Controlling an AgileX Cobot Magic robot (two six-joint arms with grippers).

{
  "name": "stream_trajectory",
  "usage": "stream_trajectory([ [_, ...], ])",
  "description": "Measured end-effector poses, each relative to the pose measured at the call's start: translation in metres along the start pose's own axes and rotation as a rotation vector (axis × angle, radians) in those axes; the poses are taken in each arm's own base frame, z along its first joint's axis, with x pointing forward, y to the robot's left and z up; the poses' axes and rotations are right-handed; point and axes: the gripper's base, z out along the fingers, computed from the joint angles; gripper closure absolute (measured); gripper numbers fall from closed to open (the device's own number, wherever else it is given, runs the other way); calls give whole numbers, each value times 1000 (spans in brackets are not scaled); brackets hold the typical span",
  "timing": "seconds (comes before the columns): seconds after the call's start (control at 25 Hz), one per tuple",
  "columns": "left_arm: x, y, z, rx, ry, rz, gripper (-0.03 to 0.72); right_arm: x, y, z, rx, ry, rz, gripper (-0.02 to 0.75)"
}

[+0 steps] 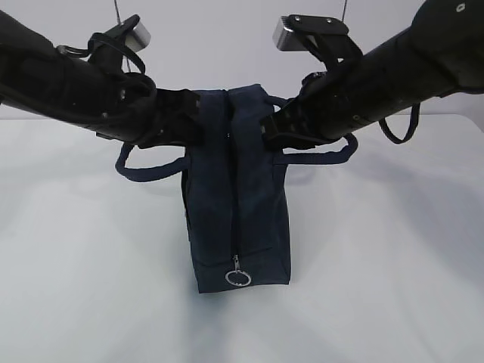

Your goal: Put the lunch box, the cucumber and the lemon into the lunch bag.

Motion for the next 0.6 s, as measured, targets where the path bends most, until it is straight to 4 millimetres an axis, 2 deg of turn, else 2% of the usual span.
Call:
stream_trajectory([
  [0.16,-1,1,1,-8,-9,8,687,0,0,0,-2,-1,-12,696],
  [0.4,-1,1,1,-10,-8,25,676,-1,1,0,-9,-9,1,500],
  [0.48,-1,2,1,-11,-9,27,652,-1,1,0,-14,-6,4,472],
  [0.6,-1,2,1,-13,-13,32,566,-1,2,0,-20,-2,3,458],
])
